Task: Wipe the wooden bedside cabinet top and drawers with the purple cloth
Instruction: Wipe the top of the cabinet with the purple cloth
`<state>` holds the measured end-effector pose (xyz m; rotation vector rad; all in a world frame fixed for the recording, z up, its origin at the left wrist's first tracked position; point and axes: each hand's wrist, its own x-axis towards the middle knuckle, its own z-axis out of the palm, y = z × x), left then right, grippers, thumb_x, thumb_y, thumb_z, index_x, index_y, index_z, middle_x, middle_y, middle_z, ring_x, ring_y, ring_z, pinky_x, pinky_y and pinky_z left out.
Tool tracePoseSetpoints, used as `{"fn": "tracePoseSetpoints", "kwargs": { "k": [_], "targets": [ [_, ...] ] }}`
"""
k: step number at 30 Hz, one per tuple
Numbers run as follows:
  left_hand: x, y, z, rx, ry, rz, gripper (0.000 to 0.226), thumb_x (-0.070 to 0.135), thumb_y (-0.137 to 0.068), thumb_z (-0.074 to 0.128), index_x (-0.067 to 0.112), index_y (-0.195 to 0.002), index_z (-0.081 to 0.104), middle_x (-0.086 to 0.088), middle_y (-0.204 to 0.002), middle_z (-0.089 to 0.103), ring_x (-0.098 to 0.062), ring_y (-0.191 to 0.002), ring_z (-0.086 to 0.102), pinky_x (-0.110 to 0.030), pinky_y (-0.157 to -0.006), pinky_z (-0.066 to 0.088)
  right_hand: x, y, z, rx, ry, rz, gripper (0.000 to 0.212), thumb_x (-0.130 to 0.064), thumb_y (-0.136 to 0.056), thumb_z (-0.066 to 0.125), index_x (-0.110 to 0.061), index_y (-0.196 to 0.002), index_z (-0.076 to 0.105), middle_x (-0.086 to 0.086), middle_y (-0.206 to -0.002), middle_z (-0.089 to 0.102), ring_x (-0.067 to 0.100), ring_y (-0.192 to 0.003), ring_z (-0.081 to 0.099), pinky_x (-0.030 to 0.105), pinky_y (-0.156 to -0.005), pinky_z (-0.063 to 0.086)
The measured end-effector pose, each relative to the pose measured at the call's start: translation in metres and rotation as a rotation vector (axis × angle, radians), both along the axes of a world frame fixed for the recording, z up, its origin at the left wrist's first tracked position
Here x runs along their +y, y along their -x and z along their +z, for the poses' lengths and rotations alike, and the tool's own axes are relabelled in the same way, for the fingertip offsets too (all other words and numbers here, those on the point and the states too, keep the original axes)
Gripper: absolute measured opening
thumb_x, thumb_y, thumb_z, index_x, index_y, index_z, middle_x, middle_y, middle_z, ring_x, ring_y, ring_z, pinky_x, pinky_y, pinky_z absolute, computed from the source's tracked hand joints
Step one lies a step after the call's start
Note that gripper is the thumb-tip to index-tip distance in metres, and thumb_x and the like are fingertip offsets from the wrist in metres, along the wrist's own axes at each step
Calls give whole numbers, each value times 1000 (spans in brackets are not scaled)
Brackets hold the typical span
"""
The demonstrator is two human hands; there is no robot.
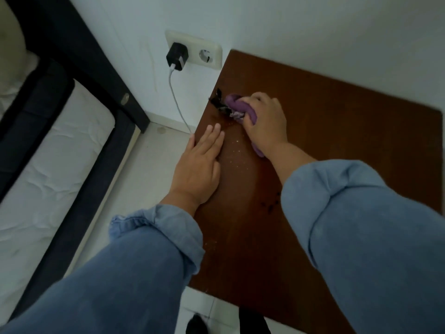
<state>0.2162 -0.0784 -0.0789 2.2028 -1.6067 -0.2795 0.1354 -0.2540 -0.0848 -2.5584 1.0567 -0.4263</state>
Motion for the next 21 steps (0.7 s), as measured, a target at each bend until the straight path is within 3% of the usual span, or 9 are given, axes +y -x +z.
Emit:
{"fn": "tracePoseSetpoints", "kwargs": {
  "k": [5,10,16,19,21],
  "targets": [
    [55,19,6,4,-75,19,64,22,-85,20,14,-149,23,-1,-158,16,-6,-142,2,-24,-117,-10,-3,-1,1,64,-27,0,39,-20,-87,48,-25,-124,57,4,-127,53,31,-108,48,36,-90,39],
    [81,21,-6,-44,-114,-1,63,21,-89,28,17,-151,17,1,-159,13,-9,-145,4,-27,-118,-6,7,-1,2,53,-29,-14,38,-19,-87,45,-26,-122,58,5,-127,53,31,-109,48,37,-92,39],
    [81,20,-10,-70,-54,-22,59,14,-90,38,10,-147,29,-5,-156,24,-18,-146,18,-27,-117,-2,101,30,1,-5,-49,-27,38,-21,-81,50,-23,-116,62,4,-118,57,30,-100,51,38,-85,41],
    [80,21,-11,-83,-20,3,47,14,-89,42,5,-135,48,-14,-142,47,-25,-137,36,-31,-118,5,160,47,-3,-50,-47,-74,35,-18,-80,54,-20,-115,62,3,-118,58,28,-99,52,40,-83,44],
    [78,21,-11,-72,4,17,45,13,-91,43,5,-135,49,-13,-139,51,-25,-136,36,-30,-117,5,179,52,-4,-53,-49,-93,36,-17,-81,56,-18,-117,61,4,-120,58,28,-100,52,40,-83,45]
  ]
}}
